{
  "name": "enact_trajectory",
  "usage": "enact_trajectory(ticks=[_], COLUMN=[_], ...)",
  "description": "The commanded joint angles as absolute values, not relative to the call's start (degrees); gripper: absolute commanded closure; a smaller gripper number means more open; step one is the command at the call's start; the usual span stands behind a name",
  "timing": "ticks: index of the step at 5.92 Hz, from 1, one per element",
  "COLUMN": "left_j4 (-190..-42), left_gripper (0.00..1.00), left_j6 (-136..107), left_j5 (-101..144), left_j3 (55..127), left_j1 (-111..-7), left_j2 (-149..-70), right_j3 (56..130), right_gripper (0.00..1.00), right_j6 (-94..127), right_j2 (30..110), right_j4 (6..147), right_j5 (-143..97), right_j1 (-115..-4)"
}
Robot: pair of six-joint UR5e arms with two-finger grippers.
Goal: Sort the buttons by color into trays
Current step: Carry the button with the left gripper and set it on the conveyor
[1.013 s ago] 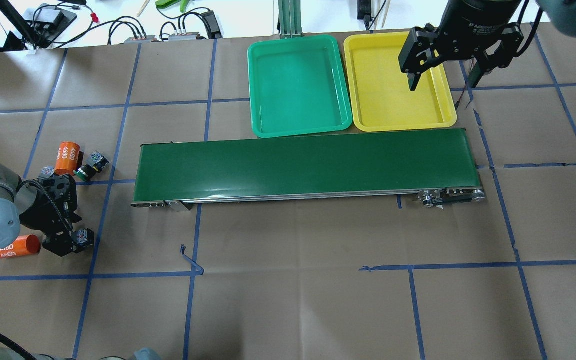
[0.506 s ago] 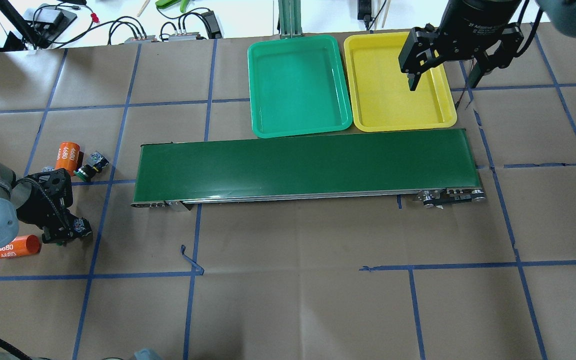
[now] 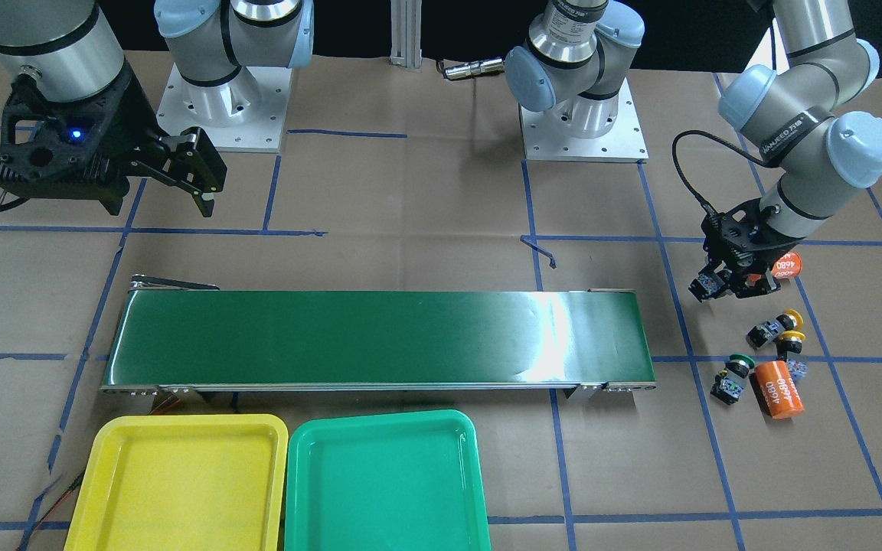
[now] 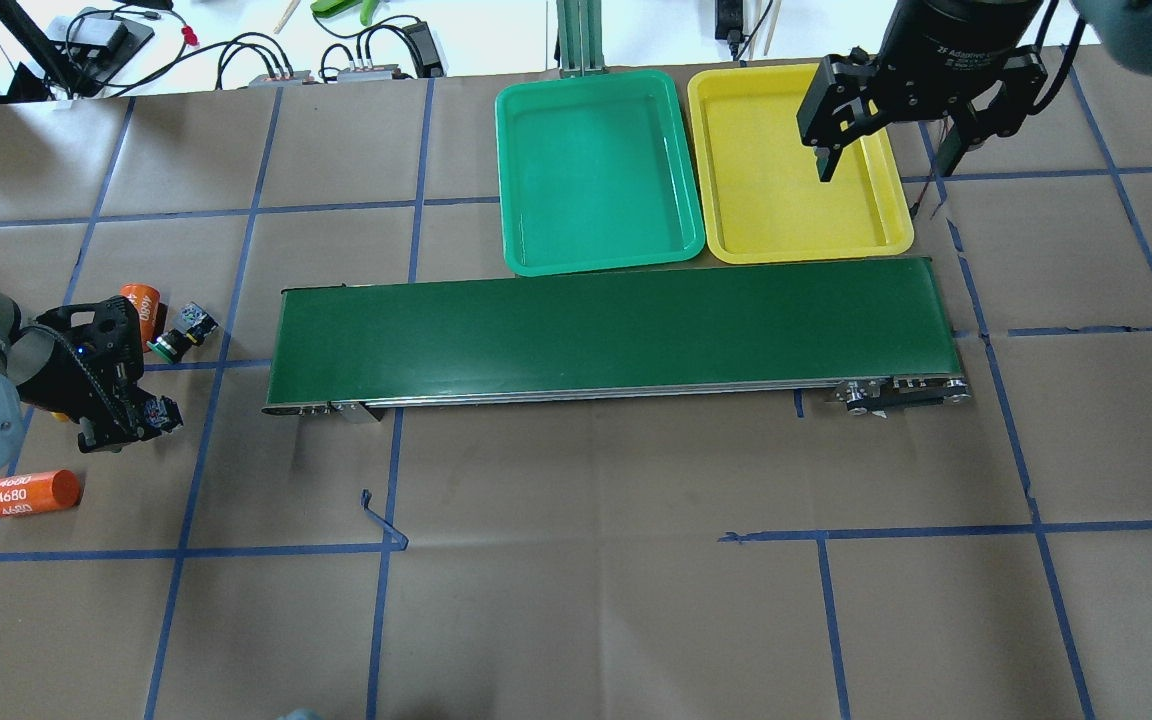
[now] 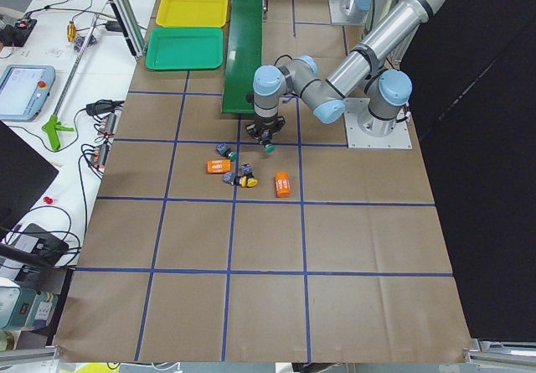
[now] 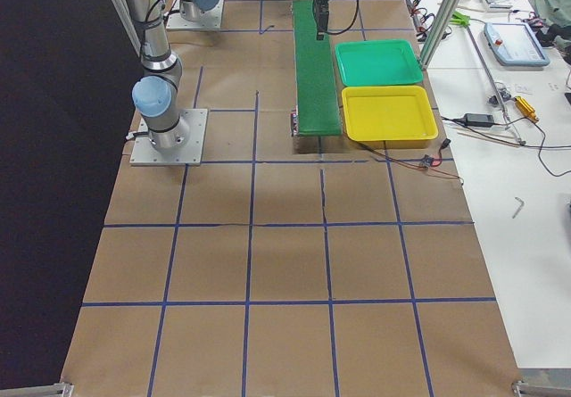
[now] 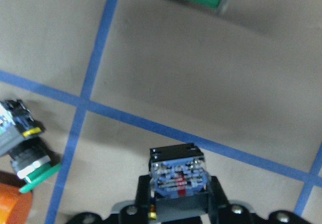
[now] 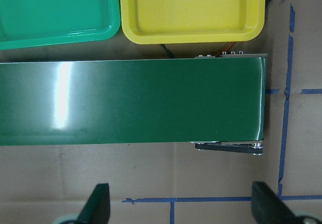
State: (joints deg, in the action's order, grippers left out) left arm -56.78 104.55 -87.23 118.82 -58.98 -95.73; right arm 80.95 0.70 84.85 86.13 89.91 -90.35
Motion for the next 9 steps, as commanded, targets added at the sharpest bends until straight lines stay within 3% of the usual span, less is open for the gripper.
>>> enact_trajectory(ticks=[1, 2, 5, 6, 7, 8, 9], left_j4=[-69.46, -71.87, -70.15, -68.31, -68.20, -68.20, -68.20], left_gripper=[1.00, 1.00, 1.00, 1.00, 0.73, 0.02, 0.01], left_j6=[104.94, 105.20, 99.93, 100.02, 99.67, 99.76, 98.80], left_j5=[-86.75, -82.22, -82.09, -83.05, -83.23, -83.32, -83.23], left_j3=[105.54, 102.25, 102.30, 102.57, 102.48, 102.39, 102.39], left_j1=[-68.42, -71.34, -80.66, -81.21, -81.38, -81.21, -81.21], left_j2=[-97.46, -101.04, -106.15, -107.04, -107.14, -107.14, -106.70], right_j3=[80.95, 80.95, 80.95, 81.03, 82.60, 85.23, 85.69], right_gripper=[0.00, 0.00, 0.00, 0.00, 0.00, 0.00, 0.00], right_j6=[0.70, 0.70, -3.31, -17.70, -33.33, -40.88, -42.78], right_j2=[84.81, 84.81, 84.81, 84.73, 85.07, 85.60, 86.30], right_j4=[86.13, 86.13, 86.13, 85.70, 85.26, 85.43, 85.52], right_j5=[89.91, 89.91, 89.65, 89.82, 90.26, 90.70, 92.36], right_j1=[-90.35, -90.35, -90.44, -90.53, -90.70, -90.70, -91.05])
